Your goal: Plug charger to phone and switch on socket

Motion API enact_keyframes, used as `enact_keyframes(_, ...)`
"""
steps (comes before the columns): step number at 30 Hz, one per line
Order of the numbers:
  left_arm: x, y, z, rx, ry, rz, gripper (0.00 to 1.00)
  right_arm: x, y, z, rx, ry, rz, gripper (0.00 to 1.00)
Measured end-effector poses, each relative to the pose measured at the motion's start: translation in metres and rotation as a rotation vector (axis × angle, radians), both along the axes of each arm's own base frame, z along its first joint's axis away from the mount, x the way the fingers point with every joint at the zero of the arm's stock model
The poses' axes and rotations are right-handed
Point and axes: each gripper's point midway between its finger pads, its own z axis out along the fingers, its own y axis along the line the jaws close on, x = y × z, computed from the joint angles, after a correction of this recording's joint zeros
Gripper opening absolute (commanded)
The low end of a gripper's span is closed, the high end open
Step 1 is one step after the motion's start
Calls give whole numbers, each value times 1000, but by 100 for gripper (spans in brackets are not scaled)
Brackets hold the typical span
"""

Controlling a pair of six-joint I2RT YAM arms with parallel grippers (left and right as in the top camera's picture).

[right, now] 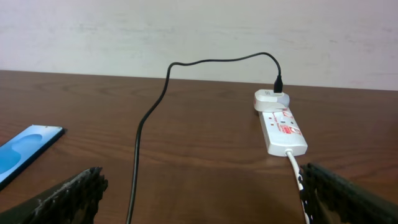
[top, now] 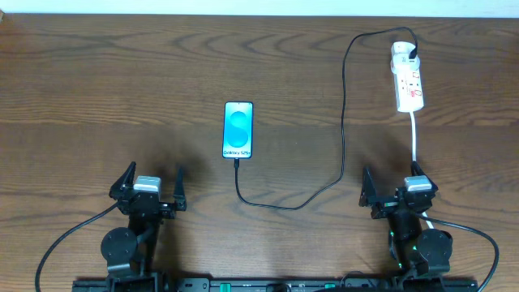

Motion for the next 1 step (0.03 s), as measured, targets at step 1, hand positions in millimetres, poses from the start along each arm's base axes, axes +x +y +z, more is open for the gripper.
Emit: enact_keyframes(1, 0, 0, 0, 0, 0, 0, 95, 0, 0, 0, 0, 0, 0, 99)
